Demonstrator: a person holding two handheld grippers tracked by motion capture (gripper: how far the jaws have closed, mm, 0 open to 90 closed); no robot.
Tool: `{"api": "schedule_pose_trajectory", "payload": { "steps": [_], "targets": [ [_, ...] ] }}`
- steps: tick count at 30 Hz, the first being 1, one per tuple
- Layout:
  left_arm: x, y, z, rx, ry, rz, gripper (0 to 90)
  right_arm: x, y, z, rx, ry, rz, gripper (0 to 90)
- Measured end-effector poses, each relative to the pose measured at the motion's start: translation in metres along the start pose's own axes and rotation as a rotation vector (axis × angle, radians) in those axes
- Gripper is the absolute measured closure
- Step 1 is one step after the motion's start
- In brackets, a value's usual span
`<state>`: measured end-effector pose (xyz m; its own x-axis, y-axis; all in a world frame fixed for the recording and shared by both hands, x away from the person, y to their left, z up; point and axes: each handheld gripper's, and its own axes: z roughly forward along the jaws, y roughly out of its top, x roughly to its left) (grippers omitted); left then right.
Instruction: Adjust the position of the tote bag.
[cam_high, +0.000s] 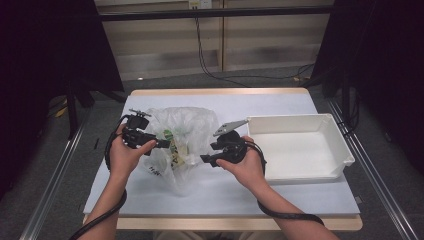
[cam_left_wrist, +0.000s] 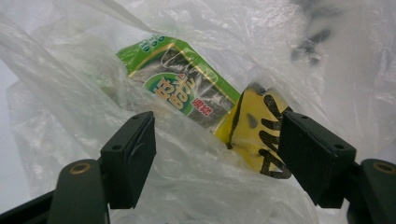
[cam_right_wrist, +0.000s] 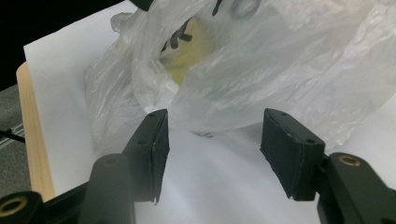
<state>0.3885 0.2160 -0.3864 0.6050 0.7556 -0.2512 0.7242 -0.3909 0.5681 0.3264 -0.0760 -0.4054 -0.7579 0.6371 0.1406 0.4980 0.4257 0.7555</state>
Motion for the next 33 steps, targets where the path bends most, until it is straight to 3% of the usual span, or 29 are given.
{"api": "schedule_pose_trajectory", "payload": {
  "steps": [4,7,8,9,10,15,19,24,26,33],
  "targets": [
    [-0.005,0.000,0.005,0.010,-0.002,0.021,28.1,-0.004,0.005,0.001,-0.002,-0.008,0.003,43.4],
    [-0.008,0.000,0.008,0.009,-0.013,0.031,28.7,-0.007,0.009,0.002,0.001,-0.006,0.002,50.8],
    [-0.009,0.001,0.009,0.018,-0.020,0.033,28.3,-0.010,0.010,0.005,0.003,0.009,0.006,57.2],
    [-0.009,0.001,0.009,0.016,-0.017,0.045,28.3,-0.010,0.010,0.005,0.003,0.009,0.006,57.2],
    [-0.011,0.000,0.011,0.000,-0.019,0.025,28.3,-0.010,0.011,0.006,0.004,0.007,0.011,58.1],
    [-0.012,0.000,0.013,0.015,-0.020,0.048,26.8,-0.009,0.015,0.009,0.008,0.009,0.016,67.7],
    [-0.012,0.000,0.014,0.011,-0.020,0.047,25.4,-0.013,0.016,0.013,0.021,0.021,0.015,87.1],
    [-0.009,-0.003,0.013,0.017,-0.009,0.053,27.2,-0.012,0.013,0.013,0.030,0.033,0.000,90.0],
    [-0.009,-0.005,0.015,0.001,-0.001,0.033,28.2,-0.012,0.009,0.011,0.024,0.035,0.002,90.0],
    [-0.013,-0.010,0.024,0.026,-0.049,0.069,29.6,-0.007,0.003,0.007,0.031,0.061,-0.014,89.7]
  ]
}}
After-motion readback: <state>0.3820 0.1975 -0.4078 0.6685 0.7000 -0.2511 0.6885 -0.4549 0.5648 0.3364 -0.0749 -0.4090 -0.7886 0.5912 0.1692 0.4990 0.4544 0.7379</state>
